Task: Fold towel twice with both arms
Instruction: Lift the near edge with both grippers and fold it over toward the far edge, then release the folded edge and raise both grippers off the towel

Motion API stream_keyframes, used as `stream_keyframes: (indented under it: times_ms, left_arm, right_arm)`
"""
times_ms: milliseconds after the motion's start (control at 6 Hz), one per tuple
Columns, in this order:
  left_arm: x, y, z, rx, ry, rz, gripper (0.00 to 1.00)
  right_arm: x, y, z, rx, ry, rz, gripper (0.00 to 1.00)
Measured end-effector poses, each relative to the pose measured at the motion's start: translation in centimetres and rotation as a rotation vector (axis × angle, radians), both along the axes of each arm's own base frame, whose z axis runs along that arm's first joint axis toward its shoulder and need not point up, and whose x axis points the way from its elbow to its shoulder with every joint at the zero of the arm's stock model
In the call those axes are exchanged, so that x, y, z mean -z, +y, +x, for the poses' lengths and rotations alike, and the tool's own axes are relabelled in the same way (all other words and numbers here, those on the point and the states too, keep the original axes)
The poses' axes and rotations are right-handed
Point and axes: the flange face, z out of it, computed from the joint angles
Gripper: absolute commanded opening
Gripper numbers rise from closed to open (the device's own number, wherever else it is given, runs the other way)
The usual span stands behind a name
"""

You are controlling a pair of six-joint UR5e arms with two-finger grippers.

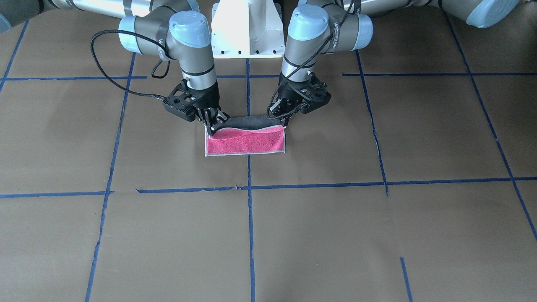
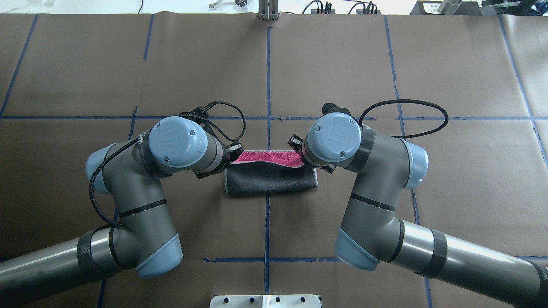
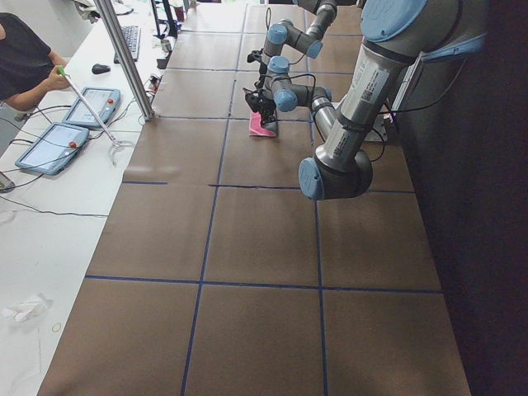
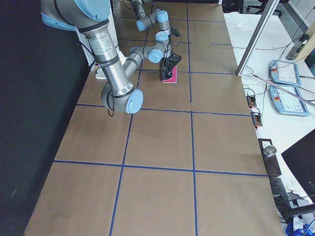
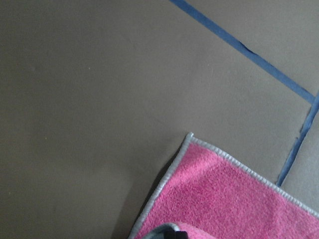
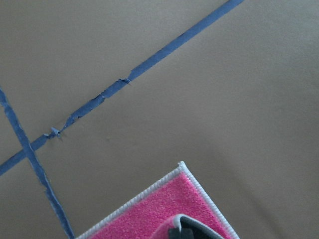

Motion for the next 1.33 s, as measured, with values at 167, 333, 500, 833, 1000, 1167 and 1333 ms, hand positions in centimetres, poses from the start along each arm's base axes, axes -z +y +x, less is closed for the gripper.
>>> stream_keyframes:
  times_ms: [167, 333, 500, 833, 1000, 1167, 1333]
  left_arm:
    - [-0.2, -0.6, 0.4, 0.002, -0.009, 0.001, 0.00]
    - [-0.3, -1.1, 1.1, 0.002, -0.019, -0.003, 0.00]
    - [-0.5, -1.4, 1.7, -0.001, -0.025, 0.000, 0.00]
    - [-1.1, -2.0, 2.1, -0.006, -0.031, 0.013, 0.03]
    - [-1.3, -2.4, 2.0, -0.004, -0.033, 0.015, 0.06]
    - [-1.6, -2.7, 2.1, -0.001, -0.034, 0.016, 0.16]
    - [-1.9, -2.9, 2.2, -0.001, -0.036, 0.014, 0.54]
  right_arm:
    - [0.0, -1.2, -0.5, -0.006, 0.007, -0.011, 0.02]
    - [-0.3, -2.0, -0.9, -0.011, 0.017, -0.021, 0.02]
    - [-0.7, -2.5, -1.0, -0.013, 0.025, -0.029, 0.03]
    - [-0.9, -2.8, -0.9, -0.002, 0.021, -0.047, 0.04]
    - [-1.0, -2.9, -0.8, 0.001, 0.019, -0.053, 0.08]
    - [-1.3, -3.0, -0.6, 0.004, 0.021, -0.059, 0.18]
    - [-1.5, -3.0, -0.6, 0.005, 0.023, -0.061, 0.55]
